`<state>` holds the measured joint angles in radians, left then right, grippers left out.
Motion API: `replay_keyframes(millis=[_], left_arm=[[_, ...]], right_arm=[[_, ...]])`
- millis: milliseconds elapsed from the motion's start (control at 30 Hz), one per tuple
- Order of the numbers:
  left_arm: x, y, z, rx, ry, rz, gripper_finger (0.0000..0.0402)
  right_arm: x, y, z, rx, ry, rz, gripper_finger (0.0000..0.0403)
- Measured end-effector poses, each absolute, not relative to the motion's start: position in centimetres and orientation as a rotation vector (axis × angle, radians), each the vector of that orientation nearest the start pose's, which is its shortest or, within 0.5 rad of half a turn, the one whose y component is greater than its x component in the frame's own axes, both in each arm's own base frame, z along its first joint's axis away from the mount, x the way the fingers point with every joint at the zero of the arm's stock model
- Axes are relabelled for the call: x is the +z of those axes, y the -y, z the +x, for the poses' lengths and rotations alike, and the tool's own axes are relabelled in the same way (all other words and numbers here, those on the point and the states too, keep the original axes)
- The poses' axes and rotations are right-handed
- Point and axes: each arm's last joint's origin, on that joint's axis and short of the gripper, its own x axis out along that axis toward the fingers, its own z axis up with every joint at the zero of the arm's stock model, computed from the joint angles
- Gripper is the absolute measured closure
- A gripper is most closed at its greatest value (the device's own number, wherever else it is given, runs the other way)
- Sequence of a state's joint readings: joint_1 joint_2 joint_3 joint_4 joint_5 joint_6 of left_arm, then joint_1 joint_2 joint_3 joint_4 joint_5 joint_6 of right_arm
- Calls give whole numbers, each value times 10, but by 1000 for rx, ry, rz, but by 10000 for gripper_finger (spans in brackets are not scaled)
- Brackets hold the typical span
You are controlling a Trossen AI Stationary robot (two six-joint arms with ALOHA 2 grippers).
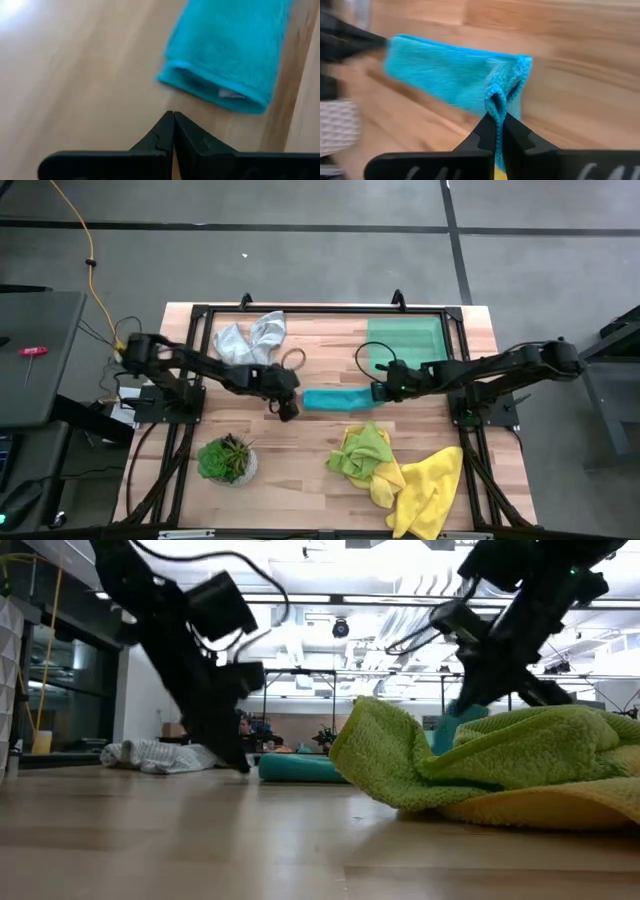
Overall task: Fold microfiber towels
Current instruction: Fold the blue towel
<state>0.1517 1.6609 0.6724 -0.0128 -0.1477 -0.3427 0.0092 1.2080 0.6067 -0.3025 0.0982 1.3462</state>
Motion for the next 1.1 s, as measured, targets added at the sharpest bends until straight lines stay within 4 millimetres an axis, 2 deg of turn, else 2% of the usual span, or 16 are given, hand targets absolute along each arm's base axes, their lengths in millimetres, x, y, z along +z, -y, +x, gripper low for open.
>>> replay_keyframes(millis=[167, 500, 600, 733, 900, 1100], left_arm=[[102, -41, 285, 453, -935, -324, 401], [102, -41, 289, 448, -890, -305, 401], [102, -41, 289, 442, -883, -302, 401], [102, -41, 290, 435, -876, -305, 401], [102, -41, 290, 433, -876, -306, 401], [103, -41, 290, 431, -874, -317, 401]], right_arm=[[185, -5, 238, -588, -615, 1233, 402], [169, -11, 276, -441, -462, 1315, 403], [164, -12, 292, -429, -447, 1334, 403], [162, -14, 324, -393, -469, 1309, 403], [153, -14, 358, -413, -484, 1314, 403], [142, -13, 375, -524, -463, 1360, 403]])
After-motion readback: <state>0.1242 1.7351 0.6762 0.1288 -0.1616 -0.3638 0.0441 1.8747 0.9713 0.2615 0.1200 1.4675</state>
